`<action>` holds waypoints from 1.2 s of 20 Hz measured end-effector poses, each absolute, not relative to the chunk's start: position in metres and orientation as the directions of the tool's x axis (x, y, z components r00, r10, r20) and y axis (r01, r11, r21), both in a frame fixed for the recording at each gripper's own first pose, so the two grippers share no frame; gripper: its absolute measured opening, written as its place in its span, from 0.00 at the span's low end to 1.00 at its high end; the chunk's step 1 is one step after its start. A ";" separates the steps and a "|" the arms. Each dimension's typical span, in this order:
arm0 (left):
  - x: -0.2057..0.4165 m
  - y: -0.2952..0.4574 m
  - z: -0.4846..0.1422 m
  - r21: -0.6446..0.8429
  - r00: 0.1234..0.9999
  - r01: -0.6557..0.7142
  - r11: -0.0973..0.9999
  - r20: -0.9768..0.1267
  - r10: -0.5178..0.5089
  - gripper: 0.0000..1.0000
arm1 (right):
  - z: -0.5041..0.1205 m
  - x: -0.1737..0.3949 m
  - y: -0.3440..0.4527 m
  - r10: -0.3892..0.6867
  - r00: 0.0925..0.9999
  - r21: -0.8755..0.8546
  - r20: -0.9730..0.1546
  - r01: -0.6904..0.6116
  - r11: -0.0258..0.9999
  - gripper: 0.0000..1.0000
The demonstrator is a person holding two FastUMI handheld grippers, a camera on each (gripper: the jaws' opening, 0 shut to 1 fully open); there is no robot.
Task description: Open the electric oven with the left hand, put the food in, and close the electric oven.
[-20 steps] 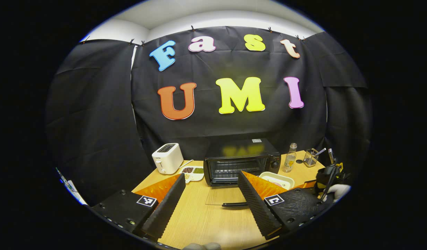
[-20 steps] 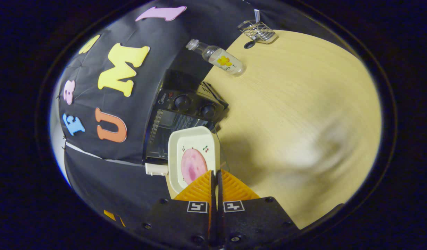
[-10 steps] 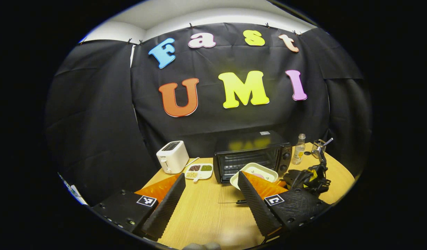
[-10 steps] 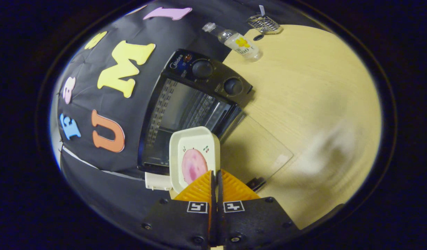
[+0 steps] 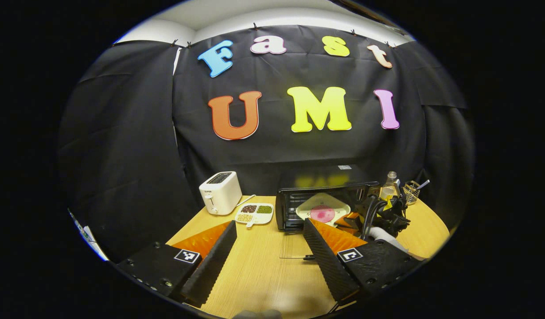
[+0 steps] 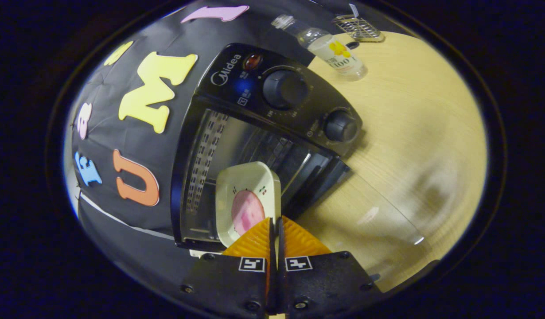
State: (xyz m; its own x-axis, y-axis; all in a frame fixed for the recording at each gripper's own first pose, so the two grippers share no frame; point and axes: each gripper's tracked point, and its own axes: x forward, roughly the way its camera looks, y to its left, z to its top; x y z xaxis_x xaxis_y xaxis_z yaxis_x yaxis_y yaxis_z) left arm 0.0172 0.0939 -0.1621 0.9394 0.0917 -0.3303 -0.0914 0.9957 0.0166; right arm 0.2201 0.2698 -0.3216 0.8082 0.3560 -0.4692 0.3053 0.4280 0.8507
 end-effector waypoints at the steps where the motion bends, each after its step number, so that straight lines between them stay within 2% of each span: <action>1: 0.017 0.096 -0.166 0.020 0.936 -0.100 0.995 -0.339 0.100 0.97 | -0.324 0.228 0.270 0.358 0.808 0.850 -0.469 0.302 0.431 0.04; 5: 0.016 0.100 -0.173 0.013 0.920 -0.138 0.990 -0.368 0.133 0.97 | -0.330 0.242 0.268 0.362 0.806 0.844 -0.469 0.288 0.452 0.04; 6: 0.016 0.100 -0.173 0.009 0.919 -0.146 0.989 -0.369 0.139 0.97 | -0.327 0.245 0.266 0.362 0.817 0.856 -0.449 0.278 0.436 0.02; 8: 0.015 0.098 -0.170 0.003 0.917 -0.159 0.987 -0.371 0.149 0.96 | -0.317 0.252 0.263 0.368 0.838 0.880 -0.404 0.245 0.408 0.08; 9: 0.015 0.098 -0.169 0.006 0.917 -0.160 0.987 -0.368 0.151 0.96 | -0.313 0.251 0.260 0.379 0.835 0.879 -0.400 0.232 0.417 0.08; 10: 0.015 0.096 -0.167 0.009 0.918 -0.158 0.987 -0.366 0.150 0.97 | -0.311 0.248 0.260 0.386 0.830 0.872 -0.403 0.221 0.436 0.14; 12: 0.014 0.094 -0.164 0.019 0.922 -0.151 0.988 -0.359 0.148 0.96 | -0.308 0.237 0.253 0.391 0.817 0.853 -0.424 0.215 0.476 0.33; 13: 0.013 0.092 -0.162 0.023 0.924 -0.146 0.989 -0.353 0.144 0.97 | -0.303 0.231 0.249 0.390 0.816 0.845 -0.427 0.206 0.494 0.46; 14: 0.013 0.091 -0.161 0.025 0.926 -0.140 0.990 -0.351 0.140 0.97 | -0.296 0.222 0.243 0.390 0.814 0.832 -0.431 0.190 0.521 0.51; 17: 0.011 0.088 -0.158 0.030 0.932 -0.120 0.992 -0.341 0.123 0.97 | -0.269 0.189 0.217 0.364 0.823 0.756 -0.436 0.116 0.644 0.89; 20: 0.011 0.083 -0.156 0.031 0.939 -0.091 0.995 -0.331 0.096 0.97 | -0.232 0.157 0.194 0.338 0.846 0.655 -0.412 0.018 0.755 0.92; 24: 0.003 0.068 -0.165 0.010 0.939 -0.031 0.999 -0.342 0.032 0.97 | -0.195 0.109 0.145 0.221 0.901 0.463 -0.373 -0.025 0.886 0.94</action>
